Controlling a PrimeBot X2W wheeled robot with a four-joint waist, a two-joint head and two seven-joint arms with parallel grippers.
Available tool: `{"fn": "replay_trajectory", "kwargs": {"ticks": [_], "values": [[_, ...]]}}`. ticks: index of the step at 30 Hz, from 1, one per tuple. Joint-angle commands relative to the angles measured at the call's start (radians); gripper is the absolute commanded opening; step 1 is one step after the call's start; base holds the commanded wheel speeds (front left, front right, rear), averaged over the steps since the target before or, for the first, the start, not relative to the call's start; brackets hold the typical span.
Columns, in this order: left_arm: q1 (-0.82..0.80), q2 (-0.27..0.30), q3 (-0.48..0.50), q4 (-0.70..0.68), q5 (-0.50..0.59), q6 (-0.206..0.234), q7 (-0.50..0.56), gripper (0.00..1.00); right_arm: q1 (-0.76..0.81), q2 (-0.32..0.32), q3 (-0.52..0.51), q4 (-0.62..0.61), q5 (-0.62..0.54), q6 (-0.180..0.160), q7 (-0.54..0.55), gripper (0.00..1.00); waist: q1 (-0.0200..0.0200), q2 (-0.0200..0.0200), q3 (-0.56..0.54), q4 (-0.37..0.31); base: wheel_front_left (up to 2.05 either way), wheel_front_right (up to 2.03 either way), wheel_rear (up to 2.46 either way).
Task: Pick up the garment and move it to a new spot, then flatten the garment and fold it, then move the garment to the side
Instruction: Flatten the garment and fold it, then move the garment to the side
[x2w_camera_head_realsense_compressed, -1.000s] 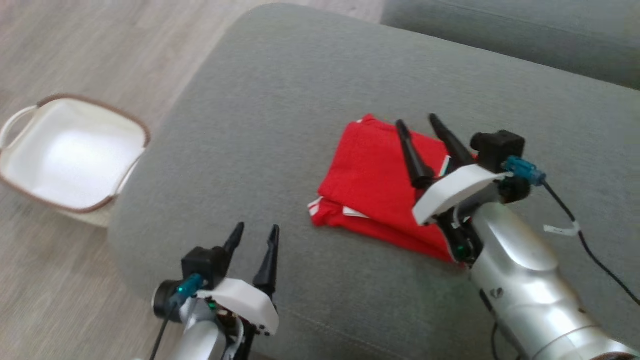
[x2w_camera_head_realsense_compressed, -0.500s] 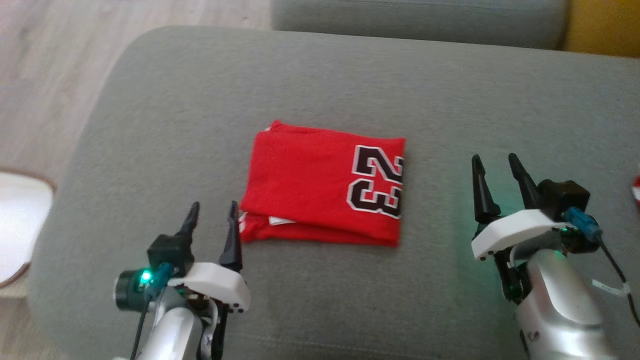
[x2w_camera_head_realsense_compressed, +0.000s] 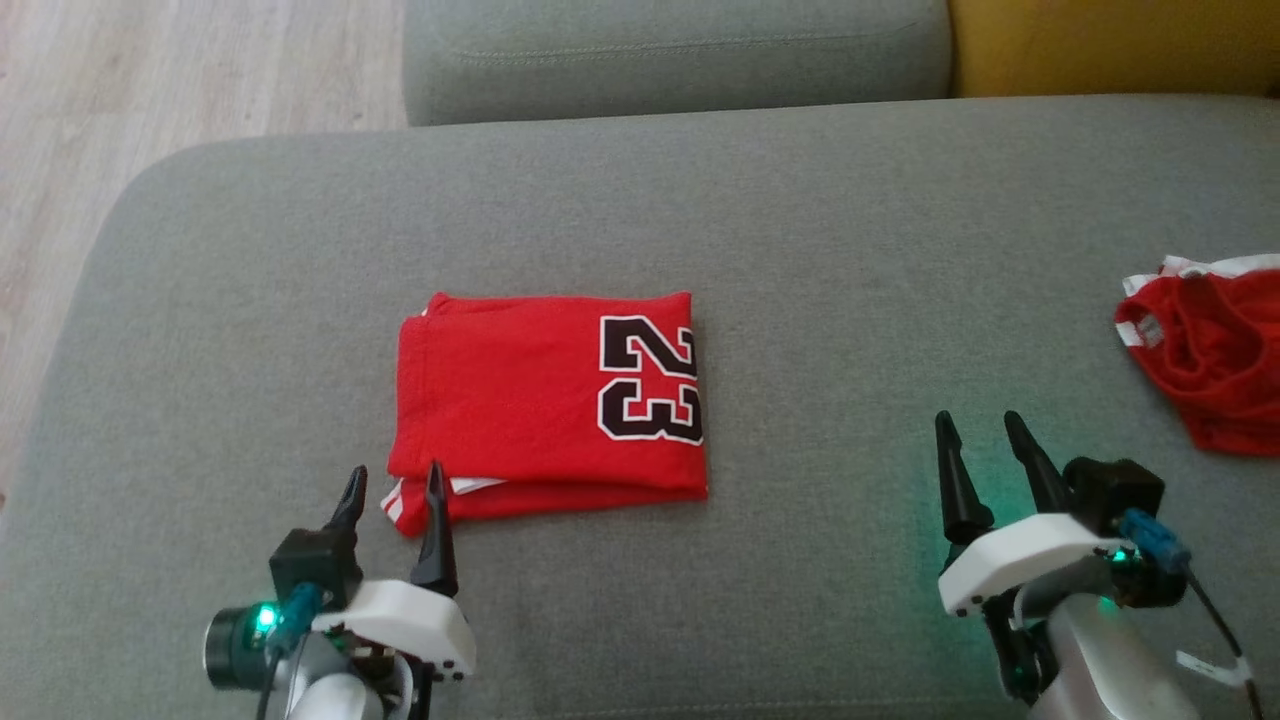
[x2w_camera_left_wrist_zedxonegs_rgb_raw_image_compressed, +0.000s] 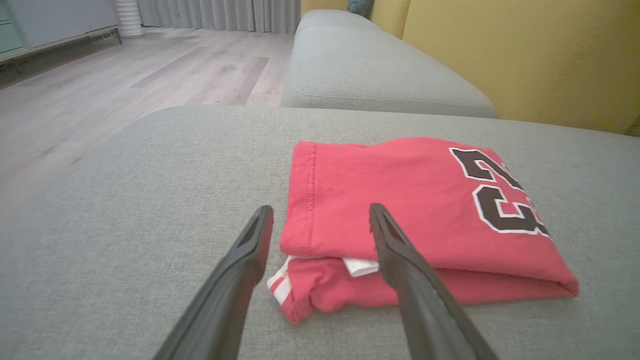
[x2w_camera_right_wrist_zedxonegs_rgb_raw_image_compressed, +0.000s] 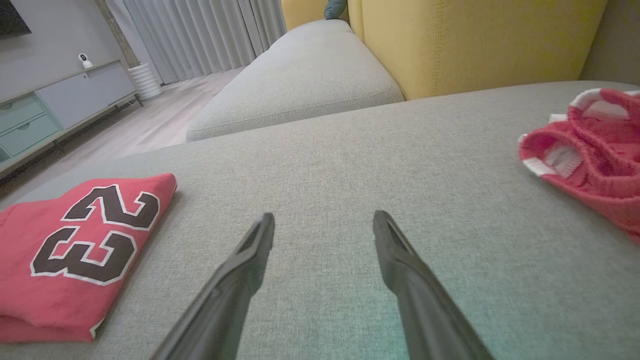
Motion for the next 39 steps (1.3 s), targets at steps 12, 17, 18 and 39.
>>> {"fn": "replay_trajectory", "kwargs": {"ticks": [12,17,18,39], "values": [[-0.076,0.002,-0.035,-0.053,-0.004,-0.010,-0.006,1.00,-0.108,0.008,0.169,-0.012,0.086,0.007,-0.011,1.00,0.0000,0.0000,0.080,0.110,0.00,0.00,0.00],[-0.100,0.002,-0.112,-0.045,-0.026,-0.018,-0.006,1.00,-0.203,0.008,0.261,0.100,0.232,0.007,-0.006,1.00,0.0000,0.0000,0.130,0.231,0.00,0.00,0.00],[-0.102,0.002,-0.123,-0.043,-0.029,-0.017,-0.006,1.00,-0.221,0.008,0.282,0.126,0.240,0.007,-0.005,1.00,0.0000,0.0000,0.135,0.247,0.00,0.00,0.00],[-0.121,0.002,-0.095,-0.037,-0.007,-0.017,-0.006,1.00,-0.330,0.008,0.380,0.257,0.379,0.007,-0.011,0.00,0.0000,0.0000,0.129,0.040,0.00,0.00,0.00]]}}
